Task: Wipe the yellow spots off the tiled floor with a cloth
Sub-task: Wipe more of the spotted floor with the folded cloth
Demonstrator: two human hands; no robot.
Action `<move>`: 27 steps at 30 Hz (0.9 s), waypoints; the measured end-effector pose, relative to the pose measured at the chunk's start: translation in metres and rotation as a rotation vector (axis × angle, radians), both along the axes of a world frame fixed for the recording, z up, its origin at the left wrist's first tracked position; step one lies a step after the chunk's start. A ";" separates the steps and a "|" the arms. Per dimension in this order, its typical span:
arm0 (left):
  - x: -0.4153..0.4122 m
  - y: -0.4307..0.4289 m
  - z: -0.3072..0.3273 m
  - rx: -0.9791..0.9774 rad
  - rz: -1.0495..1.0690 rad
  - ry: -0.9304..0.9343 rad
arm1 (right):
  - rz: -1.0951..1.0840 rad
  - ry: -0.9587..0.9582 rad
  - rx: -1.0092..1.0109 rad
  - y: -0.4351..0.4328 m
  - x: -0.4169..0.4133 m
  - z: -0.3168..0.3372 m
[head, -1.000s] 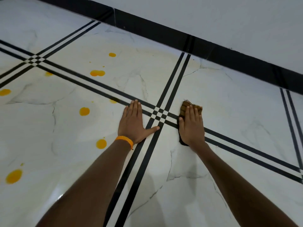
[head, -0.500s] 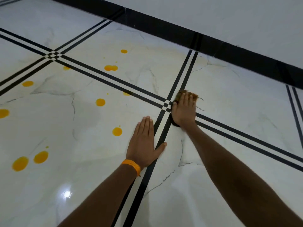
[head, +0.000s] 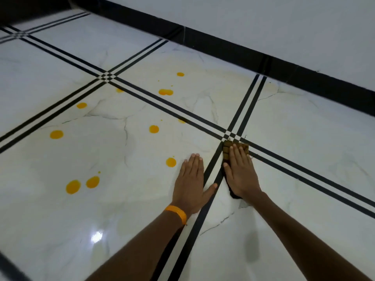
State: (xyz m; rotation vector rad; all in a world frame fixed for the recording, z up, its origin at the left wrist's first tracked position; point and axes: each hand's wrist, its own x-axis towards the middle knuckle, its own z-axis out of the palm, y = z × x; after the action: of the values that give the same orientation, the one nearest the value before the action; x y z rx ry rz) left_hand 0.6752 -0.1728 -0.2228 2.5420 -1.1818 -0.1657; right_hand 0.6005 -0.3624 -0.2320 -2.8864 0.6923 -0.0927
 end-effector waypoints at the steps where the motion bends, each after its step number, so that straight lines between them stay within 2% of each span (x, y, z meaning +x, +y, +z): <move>1: 0.005 0.020 0.001 -0.019 0.063 0.003 | 0.014 0.005 0.002 0.001 0.000 0.000; 5: 0.065 0.104 0.000 -0.030 0.346 -0.108 | -0.206 0.036 -0.026 0.015 0.029 -0.001; 7: 0.095 0.131 -0.003 0.012 0.388 -0.075 | -0.196 0.024 -0.034 0.043 0.054 0.002; 11: 0.114 0.143 -0.012 0.044 0.387 -0.092 | 0.230 0.041 -0.021 0.110 0.060 0.001; 13: 0.113 0.141 -0.012 0.031 0.387 -0.104 | 0.379 0.056 0.028 0.094 0.056 0.007; 15: 0.113 0.142 -0.014 0.020 0.407 -0.118 | 0.264 0.046 0.006 0.066 0.074 0.004; 17: 0.114 0.140 -0.014 0.029 0.419 -0.132 | -0.005 0.062 -0.012 0.049 0.108 0.002; 19: 0.113 0.138 -0.014 0.047 0.423 -0.125 | -0.190 0.053 0.015 0.072 0.138 0.004; 20: 0.112 0.138 -0.014 0.053 0.421 -0.126 | -0.181 0.051 0.018 0.094 0.143 0.005; 23: 0.113 0.139 -0.013 0.058 0.418 -0.124 | 0.187 0.041 0.034 0.146 0.108 0.008; 25: 0.114 0.138 -0.013 0.051 0.414 -0.124 | 0.385 0.046 0.079 0.136 0.072 0.013; 27: 0.114 0.138 -0.013 0.054 0.412 -0.120 | 0.301 0.055 0.030 0.094 0.071 0.011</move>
State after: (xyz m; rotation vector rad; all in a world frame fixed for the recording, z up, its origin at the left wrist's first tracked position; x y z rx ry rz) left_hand 0.7888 -0.0349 -0.2353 2.8102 -0.6729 0.0555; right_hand 0.6714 -0.2682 -0.2205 -2.9343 0.2582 0.0358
